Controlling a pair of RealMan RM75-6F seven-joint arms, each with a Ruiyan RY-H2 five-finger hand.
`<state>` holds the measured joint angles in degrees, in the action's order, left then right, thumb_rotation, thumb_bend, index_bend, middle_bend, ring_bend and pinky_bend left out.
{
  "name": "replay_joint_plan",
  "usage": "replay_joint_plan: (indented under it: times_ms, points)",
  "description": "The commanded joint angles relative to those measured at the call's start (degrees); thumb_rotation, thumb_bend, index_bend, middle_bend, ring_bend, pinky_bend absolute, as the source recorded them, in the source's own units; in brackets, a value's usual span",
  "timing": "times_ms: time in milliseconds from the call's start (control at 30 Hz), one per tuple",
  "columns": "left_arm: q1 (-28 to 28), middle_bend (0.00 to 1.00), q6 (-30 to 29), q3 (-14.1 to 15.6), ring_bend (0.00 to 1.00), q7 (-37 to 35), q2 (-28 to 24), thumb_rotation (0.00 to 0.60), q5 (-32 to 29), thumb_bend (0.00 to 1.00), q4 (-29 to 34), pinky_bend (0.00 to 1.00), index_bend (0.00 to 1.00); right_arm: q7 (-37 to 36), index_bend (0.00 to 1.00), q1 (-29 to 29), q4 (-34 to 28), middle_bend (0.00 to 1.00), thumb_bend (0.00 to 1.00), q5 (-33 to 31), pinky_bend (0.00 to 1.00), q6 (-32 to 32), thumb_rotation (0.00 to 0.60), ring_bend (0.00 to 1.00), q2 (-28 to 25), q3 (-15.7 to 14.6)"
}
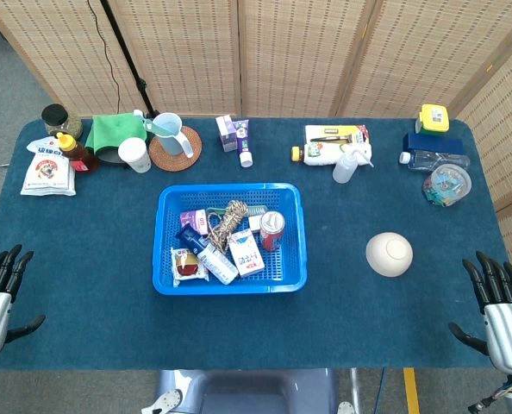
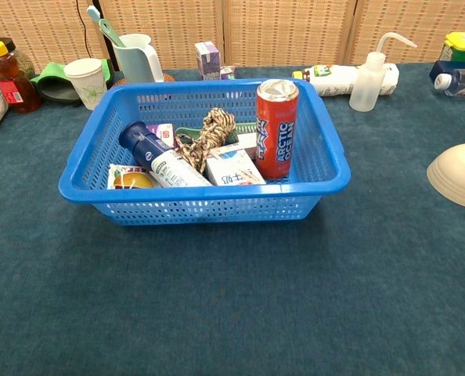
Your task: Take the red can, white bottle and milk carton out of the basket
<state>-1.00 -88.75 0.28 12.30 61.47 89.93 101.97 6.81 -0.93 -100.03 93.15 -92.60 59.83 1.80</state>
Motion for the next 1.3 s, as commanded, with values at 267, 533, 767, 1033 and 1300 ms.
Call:
replay_joint_plan:
  times_ms: [267,533,767,1033,1300]
  points:
    - [0.06,0.00,0.04,0.07,0.00,-0.16,-0.11,0.600,0.01,0.03,0.25,0.00,0.00,-1.70,0.00,0.65,-0.24,0.00,0.00,0.10,0.00,1.14,0.600,0.00,-0.05,-0.04]
    - [-0.76,0.00,1.55,-0.44,0.00,-0.75,-0.09,0.600,-1.16,0.03,0.21,0.00,0.00,-4.41,0.00,4.14,-1.27,0.00,0.00,-3.00,0.00,4.99,0.600,0.00,0.21,2.94]
    - [-0.98,0.00,1.77,-0.44,0.00,-0.60,-0.04,0.600,-1.05,0.03,0.64,0.00,0.00,-12.97,0.00,13.34,-4.15,0.00,0.00,-3.29,0.00,16.23,0.600,0.00,-1.05,6.16]
    - [-1.24,0.00,2.27,-0.36,0.00,-0.46,-0.15,0.600,-1.19,0.03,1.30,0.00,0.00,-18.83,0.00,21.77,-2.64,0.00,0.00,-5.37,0.00,24.03,0.600,0.00,2.02,10.17]
    - [-1.59,0.00,3.13,-0.86,0.00,0.16,-0.04,0.600,-2.89,0.03,1.61,0.00,0.00,-19.23,0.00,29.78,-1.34,0.00,0.00,-8.95,0.00,31.35,0.600,0.00,6.66,13.42]
